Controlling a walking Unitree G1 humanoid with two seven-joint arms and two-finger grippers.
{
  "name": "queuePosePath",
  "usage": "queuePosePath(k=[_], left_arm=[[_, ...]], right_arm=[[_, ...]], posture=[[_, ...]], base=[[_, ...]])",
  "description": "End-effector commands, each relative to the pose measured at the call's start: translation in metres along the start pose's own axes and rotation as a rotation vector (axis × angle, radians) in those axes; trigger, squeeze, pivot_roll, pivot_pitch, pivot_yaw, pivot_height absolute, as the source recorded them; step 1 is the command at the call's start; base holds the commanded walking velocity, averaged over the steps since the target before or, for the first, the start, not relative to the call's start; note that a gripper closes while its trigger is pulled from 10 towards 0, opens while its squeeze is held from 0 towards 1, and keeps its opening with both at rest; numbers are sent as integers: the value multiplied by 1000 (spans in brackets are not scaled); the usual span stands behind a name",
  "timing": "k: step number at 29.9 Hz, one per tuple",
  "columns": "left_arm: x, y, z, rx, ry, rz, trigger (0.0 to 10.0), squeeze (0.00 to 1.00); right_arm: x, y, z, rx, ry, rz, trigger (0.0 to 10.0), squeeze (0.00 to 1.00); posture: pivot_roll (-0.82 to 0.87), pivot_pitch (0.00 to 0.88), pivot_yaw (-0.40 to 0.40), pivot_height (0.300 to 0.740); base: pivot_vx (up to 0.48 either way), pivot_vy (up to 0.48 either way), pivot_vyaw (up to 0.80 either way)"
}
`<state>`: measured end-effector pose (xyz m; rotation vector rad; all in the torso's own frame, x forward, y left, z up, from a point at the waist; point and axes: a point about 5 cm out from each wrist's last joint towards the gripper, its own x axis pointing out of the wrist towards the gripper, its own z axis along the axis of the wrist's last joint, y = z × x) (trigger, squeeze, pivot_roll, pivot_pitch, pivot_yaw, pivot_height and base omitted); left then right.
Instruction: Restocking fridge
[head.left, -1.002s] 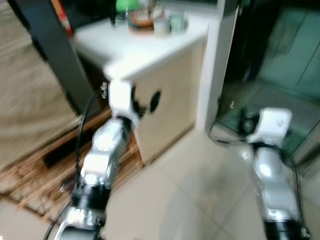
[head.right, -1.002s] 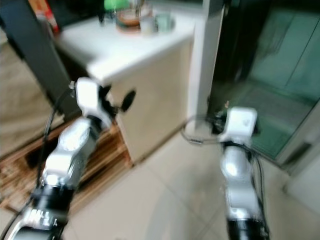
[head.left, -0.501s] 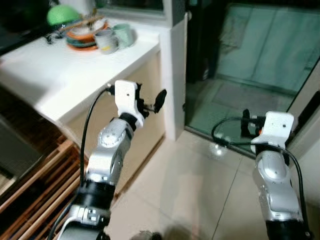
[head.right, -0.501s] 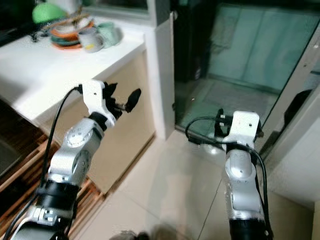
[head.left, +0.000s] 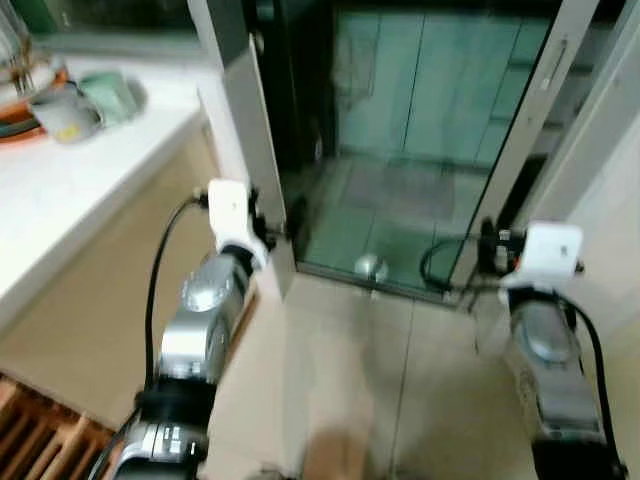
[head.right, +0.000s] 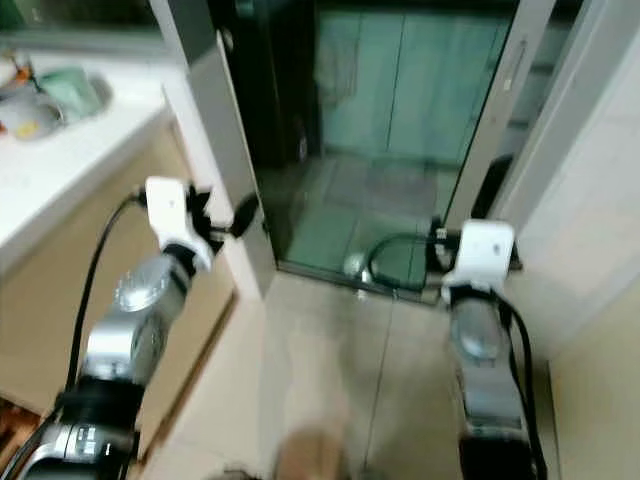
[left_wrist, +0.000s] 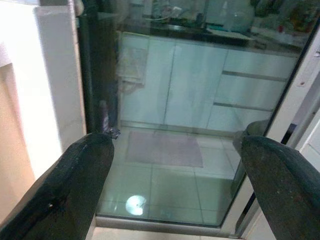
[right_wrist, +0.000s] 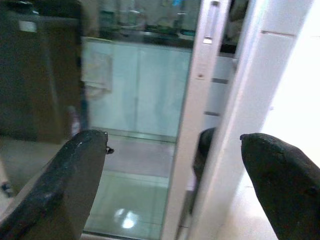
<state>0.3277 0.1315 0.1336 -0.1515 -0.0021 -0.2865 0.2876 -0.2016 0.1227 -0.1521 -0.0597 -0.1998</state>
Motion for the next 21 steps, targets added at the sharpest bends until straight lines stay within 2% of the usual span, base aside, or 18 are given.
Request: queuePosePath(k=[1, 3, 7, 11, 15, 21], left_arm=[[1, -4, 4, 12, -9, -6, 10000, 0], [1, -6, 2, 16, 5, -4, 10000, 0], [-3, 1, -9, 11, 55, 57, 10000, 0], [-4, 2, -2, 35, 18, 72, 10000, 0], [-5, -2, 5, 79, 9, 51, 10000, 0], [-4, -4, 4, 96, 17, 41, 10000, 0]], right_arm=[[2, 2, 2, -5, -1, 16, 10000, 498], [1, 2, 2, -5, -1, 17, 10000, 494], [0, 1, -1, -22, 22, 27, 10000, 490], [-2, -1, -4, -27, 38, 36, 10000, 490], [-4, 4, -8, -8, 54, 33, 10000, 490], [-1, 7, -6, -4, 50, 40, 10000, 490]], posture=[[-155, 0, 82, 740], [-156, 0, 83, 740], [-161, 0, 43, 740], [-145, 0, 23, 740], [-134, 0, 27, 740], [-126, 0, 46, 740]], base=[[0, 0, 0], [0, 0, 0], [0, 0, 0], [0, 0, 0], [0, 0, 0], [0, 0, 0]])
